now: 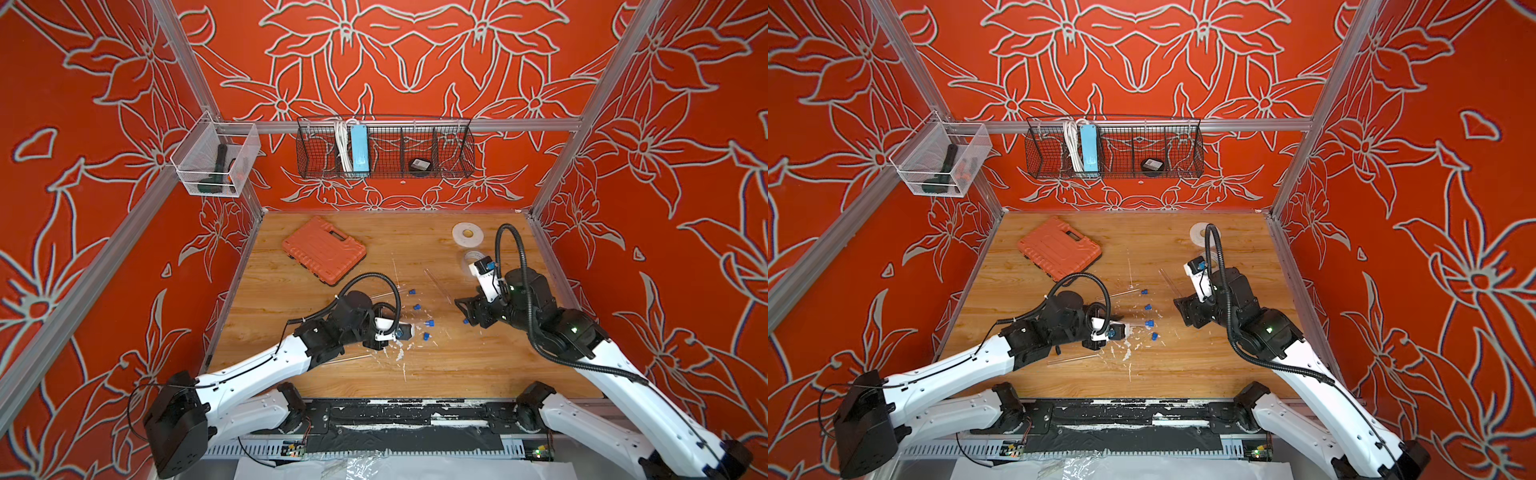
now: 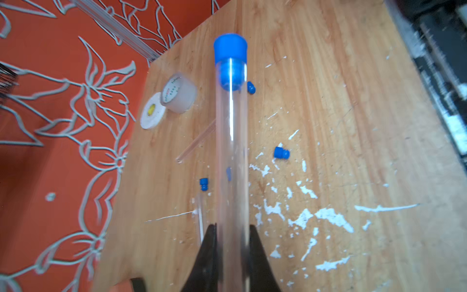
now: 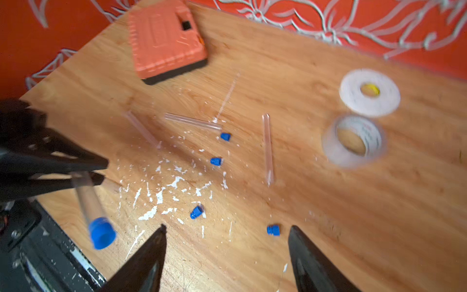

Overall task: Insert stoppers into test tubes
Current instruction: Insert the stopper into the test tube, then place the test tube at the center of the board.

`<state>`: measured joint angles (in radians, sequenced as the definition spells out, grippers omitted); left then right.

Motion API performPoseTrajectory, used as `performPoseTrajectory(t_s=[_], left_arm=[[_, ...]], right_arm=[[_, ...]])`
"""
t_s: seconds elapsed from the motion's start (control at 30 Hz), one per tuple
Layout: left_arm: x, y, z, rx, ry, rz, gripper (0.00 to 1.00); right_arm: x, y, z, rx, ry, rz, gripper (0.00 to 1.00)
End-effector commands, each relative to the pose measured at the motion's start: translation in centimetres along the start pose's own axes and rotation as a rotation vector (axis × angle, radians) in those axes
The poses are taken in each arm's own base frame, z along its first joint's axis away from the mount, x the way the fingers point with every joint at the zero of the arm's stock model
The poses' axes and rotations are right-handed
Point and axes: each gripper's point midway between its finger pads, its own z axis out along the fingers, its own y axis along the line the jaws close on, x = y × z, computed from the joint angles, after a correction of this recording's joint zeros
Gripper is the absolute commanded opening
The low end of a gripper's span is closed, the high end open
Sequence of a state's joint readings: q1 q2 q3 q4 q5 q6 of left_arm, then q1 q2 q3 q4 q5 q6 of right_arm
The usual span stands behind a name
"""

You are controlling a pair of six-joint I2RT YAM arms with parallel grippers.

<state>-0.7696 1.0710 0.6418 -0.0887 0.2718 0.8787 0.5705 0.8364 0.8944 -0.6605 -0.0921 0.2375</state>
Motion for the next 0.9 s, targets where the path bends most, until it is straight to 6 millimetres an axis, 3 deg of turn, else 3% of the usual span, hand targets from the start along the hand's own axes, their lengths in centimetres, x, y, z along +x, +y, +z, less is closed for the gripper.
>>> performPoseTrajectory(t_s=[0.0, 0.23, 0.4, 0.47, 0.57, 0.7, 0.87], left_arm=[[-0.8, -1.9, -0.1, 0.147, -0.055, -0.164, 0.0], [-1.1, -0.5, 0.3, 0.155, -0.048, -0.282, 0.0], [-0.8, 0.3, 1.1, 0.333, -0.041, -0.496, 0.0], [0.8, 1.8, 2.4, 0.303, 0.033, -0.561, 0.0], [4.9, 4.8, 4.5, 0.176, 0.2, -0.633, 0.0], [9.2, 8.3, 6.4, 0.058, 0.386, -0.57, 0.0], [13.1, 12.5, 8.4, -0.014, 0.5, -0.541, 0.0]], right_arm=[[1.0, -1.4, 0.2, 0.04, 0.033, 0.222, 0.76], [1.7, -2.3, 0.4, 0.044, 0.05, 0.255, 0.75], [2.3, -2.6, 0.5, 0.019, 0.032, 0.259, 0.76], [2.5, -2.9, 0.6, 0.023, 0.031, 0.265, 0.76], [2.5, -3.1, 0.8, 0.016, 0.018, 0.265, 0.76], [2.3, -2.8, 0.7, -0.011, -0.007, 0.239, 0.79], [2.3, -2.0, 0.3, -0.057, -0.031, 0.229, 0.79]])
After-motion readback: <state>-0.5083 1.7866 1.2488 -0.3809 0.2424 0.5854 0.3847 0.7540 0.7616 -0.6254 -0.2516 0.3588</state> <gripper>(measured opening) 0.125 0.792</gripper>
